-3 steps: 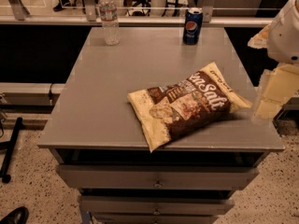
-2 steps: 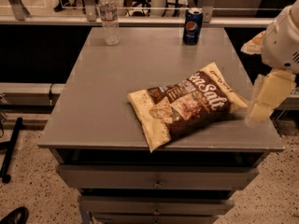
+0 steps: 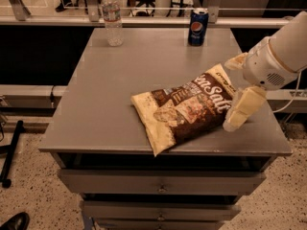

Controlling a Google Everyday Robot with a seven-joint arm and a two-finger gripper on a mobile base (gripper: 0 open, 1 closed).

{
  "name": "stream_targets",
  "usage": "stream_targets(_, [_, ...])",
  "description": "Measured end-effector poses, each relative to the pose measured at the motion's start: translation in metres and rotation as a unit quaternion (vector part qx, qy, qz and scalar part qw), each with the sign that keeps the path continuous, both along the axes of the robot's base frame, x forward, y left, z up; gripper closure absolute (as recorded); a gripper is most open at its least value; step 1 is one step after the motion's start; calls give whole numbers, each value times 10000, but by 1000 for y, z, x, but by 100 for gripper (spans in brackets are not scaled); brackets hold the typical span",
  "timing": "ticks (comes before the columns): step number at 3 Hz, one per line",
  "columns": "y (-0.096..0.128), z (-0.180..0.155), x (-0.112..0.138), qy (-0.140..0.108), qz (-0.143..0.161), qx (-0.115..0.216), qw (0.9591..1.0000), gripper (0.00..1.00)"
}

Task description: Pick brown chip bag

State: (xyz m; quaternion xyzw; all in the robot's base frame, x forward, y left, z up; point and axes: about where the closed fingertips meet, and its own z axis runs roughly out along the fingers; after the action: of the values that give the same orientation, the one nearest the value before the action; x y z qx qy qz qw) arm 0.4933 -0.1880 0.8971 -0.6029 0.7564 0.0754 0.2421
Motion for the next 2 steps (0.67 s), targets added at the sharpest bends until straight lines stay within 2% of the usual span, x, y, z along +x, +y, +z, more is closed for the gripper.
stream_targets(1, [4, -9, 8, -61, -2, 184, 9998, 0])
stream_targets(2, [9, -15, 13, -141, -6, 271, 9995, 19])
